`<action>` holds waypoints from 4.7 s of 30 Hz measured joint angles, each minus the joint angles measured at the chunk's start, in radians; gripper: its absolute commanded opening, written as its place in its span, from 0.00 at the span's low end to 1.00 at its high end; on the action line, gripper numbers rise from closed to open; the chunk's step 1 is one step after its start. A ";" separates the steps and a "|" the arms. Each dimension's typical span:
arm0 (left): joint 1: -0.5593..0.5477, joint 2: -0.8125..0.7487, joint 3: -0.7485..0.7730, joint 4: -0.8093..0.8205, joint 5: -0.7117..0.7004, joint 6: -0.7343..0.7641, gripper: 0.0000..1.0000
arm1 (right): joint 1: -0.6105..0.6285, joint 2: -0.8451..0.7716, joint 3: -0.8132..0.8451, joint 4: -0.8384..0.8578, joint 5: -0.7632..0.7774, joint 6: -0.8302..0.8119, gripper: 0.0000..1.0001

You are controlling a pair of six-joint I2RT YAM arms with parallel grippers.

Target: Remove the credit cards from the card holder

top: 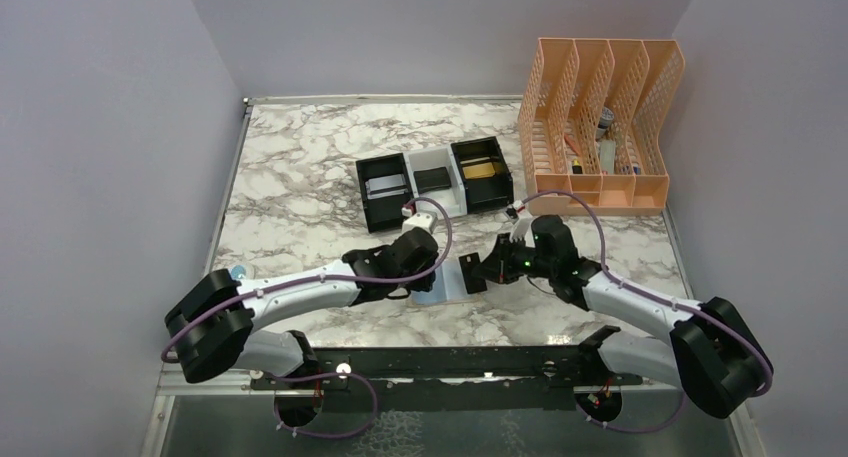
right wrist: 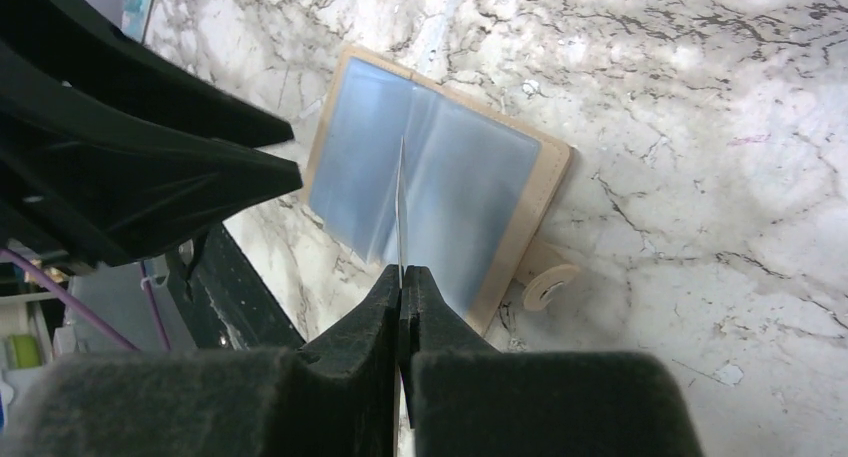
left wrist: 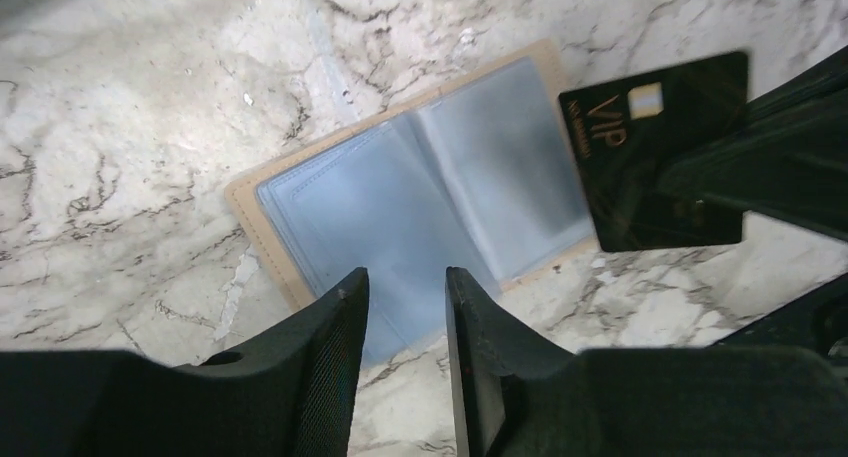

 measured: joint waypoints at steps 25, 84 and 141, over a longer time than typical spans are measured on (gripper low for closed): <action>0.458 -0.361 0.164 -0.368 -0.112 0.306 0.99 | 0.334 -0.205 -0.023 0.132 0.268 -0.404 0.01; 0.459 -0.497 0.096 -0.405 -0.261 0.292 0.99 | 0.155 0.921 0.895 0.111 0.483 -1.609 0.15; 0.478 -0.476 0.096 -0.408 -0.261 0.303 0.99 | 0.421 0.441 0.447 -0.090 0.544 -0.104 0.64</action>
